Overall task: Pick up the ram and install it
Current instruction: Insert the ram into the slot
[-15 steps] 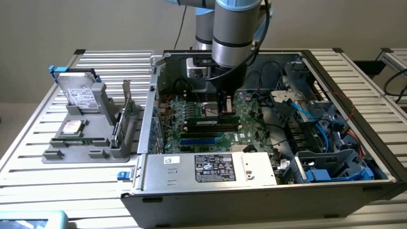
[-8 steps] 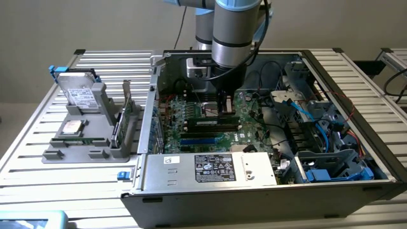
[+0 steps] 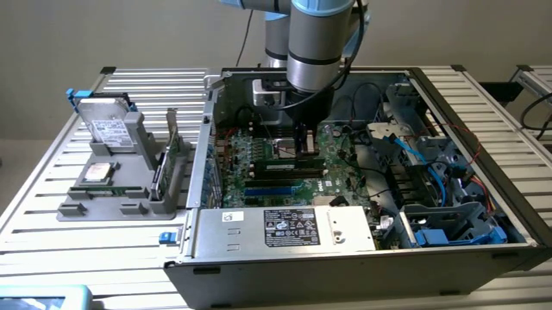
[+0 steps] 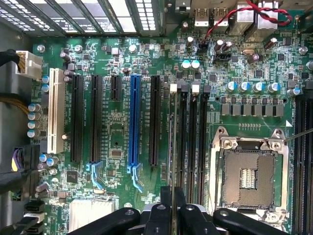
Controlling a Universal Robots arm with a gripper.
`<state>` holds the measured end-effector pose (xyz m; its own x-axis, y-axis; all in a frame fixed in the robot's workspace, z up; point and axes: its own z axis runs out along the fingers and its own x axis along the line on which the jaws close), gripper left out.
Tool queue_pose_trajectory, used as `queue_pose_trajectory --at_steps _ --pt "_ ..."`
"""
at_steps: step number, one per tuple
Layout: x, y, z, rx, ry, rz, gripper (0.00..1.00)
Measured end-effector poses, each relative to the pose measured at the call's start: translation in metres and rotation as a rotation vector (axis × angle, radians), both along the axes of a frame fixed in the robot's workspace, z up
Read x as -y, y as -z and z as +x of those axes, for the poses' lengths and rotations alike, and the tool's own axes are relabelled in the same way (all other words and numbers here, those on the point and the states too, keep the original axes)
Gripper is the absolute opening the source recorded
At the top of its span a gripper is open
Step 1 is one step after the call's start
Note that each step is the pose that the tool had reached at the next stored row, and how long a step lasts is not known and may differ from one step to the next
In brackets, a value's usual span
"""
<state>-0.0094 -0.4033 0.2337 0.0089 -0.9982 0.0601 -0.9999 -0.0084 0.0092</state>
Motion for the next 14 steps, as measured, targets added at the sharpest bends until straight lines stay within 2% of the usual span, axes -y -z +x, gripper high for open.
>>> queue_pose_trajectory --at_steps 14 --pt "-0.0021 0.0033 -0.0003 0.0000 0.000 0.0002 0.14"
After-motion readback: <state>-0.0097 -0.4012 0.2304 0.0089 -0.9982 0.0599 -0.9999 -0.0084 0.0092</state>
